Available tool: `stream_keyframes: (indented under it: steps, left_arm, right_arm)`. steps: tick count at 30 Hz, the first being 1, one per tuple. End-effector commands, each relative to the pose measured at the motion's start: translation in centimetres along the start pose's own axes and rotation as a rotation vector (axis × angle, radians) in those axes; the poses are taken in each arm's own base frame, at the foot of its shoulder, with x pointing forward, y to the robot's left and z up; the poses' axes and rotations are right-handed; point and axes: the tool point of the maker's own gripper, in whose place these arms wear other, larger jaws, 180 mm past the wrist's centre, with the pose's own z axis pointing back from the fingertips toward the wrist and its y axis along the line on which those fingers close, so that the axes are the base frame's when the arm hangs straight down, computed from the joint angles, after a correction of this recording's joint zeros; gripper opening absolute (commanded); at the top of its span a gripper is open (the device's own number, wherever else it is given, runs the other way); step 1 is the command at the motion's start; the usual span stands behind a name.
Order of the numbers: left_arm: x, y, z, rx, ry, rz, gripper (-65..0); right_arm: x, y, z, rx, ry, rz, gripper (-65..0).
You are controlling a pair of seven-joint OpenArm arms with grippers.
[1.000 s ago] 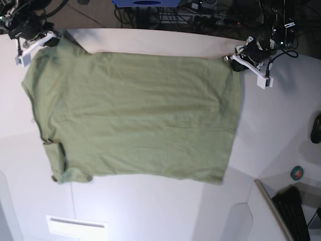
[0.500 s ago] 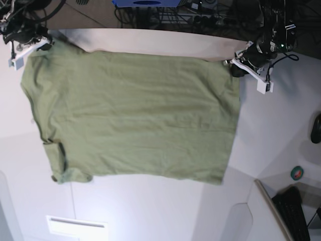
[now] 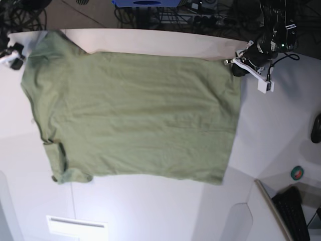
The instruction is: Layout the t-shirt on the table in an organized manner, then fold the t-shirt properly
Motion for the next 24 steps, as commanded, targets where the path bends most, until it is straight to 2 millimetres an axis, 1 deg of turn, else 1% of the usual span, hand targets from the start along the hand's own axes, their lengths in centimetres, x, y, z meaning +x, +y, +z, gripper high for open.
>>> stream_keyframes:
  steps: [1,2,3,4,5,8,9,11,13,14,15,17,20,23,24]
  left_arm:
    - [0.8,0.0,0.3,-0.005,-0.025,-0.011,-65.0]
    - [0.8,0.1,0.4,-0.003,-0.025,-0.014,-65.0]
    - [0.8,0.2,0.4,-0.001,-0.023,-0.016,-65.0]
    - [0.7,0.2,0.4,0.0,-0.022,-0.017,-65.0]
    - [0.6,0.3,0.4,0.001,-0.02,-0.016,-65.0]
    - [0.0,0.6,0.6,0.008,-0.006,-0.014,-65.0]
    - [-0.1,1.0,0.6,0.015,0.001,-0.017,-65.0]
    - [-0.2,1.1,0.7,0.017,0.004,-0.019,-65.0]
    - [-0.3,1.1,0.7,0.018,0.005,-0.019,-65.0]
    - [-0.6,1.3,0.8,0.02,0.012,-0.019,-65.0]
    - [-1.2,1.6,1.1,0.028,0.025,-0.022,-65.0]
    - [-1.5,2.6,1.6,0.047,0.042,-0.041,-65.0]
    - [-1.8,2.9,1.8,0.052,0.051,-0.046,-65.0]
    - [-1.6,3.1,1.9,0.057,0.047,-0.047,-65.0]
    - [-1.2,3.8,2.2,0.072,0.037,-0.046,-65.0]
  right_arm:
    - [3.8,1.3,-0.5,0.046,-0.074,0.075,-40.4]
    - [5.3,2.7,-1.5,0.084,-0.068,0.134,-43.4]
    - [6.7,3.9,-2.7,0.117,-0.058,0.187,-49.1]
    - [7.7,5.0,-3.8,0.146,-0.046,0.216,-55.8]
    - [8.9,6.1,-4.9,0.172,-0.041,0.234,-64.2]
    - [11.3,8.8,-7.8,0.235,-0.006,0.239,-65.0]
    - [11.8,9.8,-8.6,0.257,0.008,0.238,-65.0]
    - [12.0,12.2,-9.9,0.297,0.051,0.273,-65.0]
    - [11.5,14.9,-10.8,0.334,0.093,0.343,-65.0]
    - [11.2,16.3,-11.2,0.354,0.103,0.38,-65.0]
    - [10.8,18.2,-11.6,0.38,0.105,0.403,-65.0]
    - [10.2,20.3,-12.4,0.384,0.104,0.38,-65.0]
    - [10.2,22.0,-14.0,0.348,0.09,0.307,-65.0]
    - [10.7,22.1,-15.5,0.316,0.085,0.261,-65.0]
    - [10.7,21.8,-15.9,0.306,0.091,0.247,-65.0]
